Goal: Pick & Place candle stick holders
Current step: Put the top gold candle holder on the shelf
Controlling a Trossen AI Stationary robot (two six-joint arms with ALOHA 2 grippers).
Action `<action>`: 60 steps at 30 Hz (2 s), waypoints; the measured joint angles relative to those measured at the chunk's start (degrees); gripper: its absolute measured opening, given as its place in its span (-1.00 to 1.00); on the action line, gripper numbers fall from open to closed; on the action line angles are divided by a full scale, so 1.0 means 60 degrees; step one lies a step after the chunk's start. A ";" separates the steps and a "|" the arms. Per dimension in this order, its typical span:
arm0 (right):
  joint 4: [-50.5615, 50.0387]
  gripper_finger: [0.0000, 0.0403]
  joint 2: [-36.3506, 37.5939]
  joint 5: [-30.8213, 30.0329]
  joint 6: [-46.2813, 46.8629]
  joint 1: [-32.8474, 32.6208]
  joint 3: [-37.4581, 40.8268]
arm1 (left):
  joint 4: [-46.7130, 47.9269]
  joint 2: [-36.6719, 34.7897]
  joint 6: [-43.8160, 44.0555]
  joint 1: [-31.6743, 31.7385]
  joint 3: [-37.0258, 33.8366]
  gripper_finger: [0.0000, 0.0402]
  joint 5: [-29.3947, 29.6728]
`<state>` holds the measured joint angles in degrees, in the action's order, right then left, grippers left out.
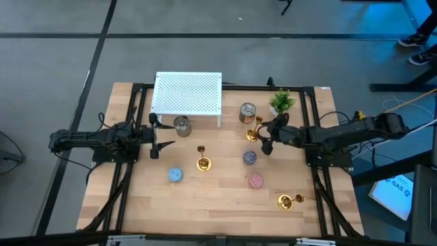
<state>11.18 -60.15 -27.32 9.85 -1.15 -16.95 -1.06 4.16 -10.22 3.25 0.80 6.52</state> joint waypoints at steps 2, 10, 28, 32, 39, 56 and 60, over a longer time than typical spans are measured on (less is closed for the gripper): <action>0.0438 0.41 -0.0195 -0.0002 -0.0094 0.0121 0.0000 | 0.0000 0.0003 0.0000 0.0000 -0.0002 0.37 -0.0003; 0.1372 0.07 -0.0971 0.0033 -0.0258 0.0412 0.0000 | 0.0003 0.0000 0.0000 0.0000 0.0000 0.37 -0.0003; 0.1836 -0.77 -0.1003 0.0060 -0.0291 0.0416 0.0000 | 0.0000 0.0000 0.0000 0.0000 -0.0003 0.37 -0.0003; 0.1865 -0.82 -0.0999 0.0090 -0.0279 0.0412 0.0000 | 0.0000 0.0002 0.0001 -0.0001 -0.0002 0.37 -0.0003; 0.1749 -0.85 -0.1007 0.0086 -0.0061 0.0416 -0.0342 | 0.0000 0.0004 0.0000 0.0000 -0.0003 0.37 -0.0003; -0.1682 -0.88 -0.1007 0.0160 0.0831 0.0563 -0.4022 | 0.0000 0.0002 0.0000 -0.0004 -0.0003 0.37 0.0000; -0.2398 -0.88 -0.1007 0.0158 0.0745 0.0740 -0.4866 | 0.0000 0.0000 0.0000 -0.0003 0.0000 0.37 -0.0003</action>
<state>-3.20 -66.19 -26.37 14.32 3.29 -46.15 -1.06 4.17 -10.22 3.23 0.80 6.50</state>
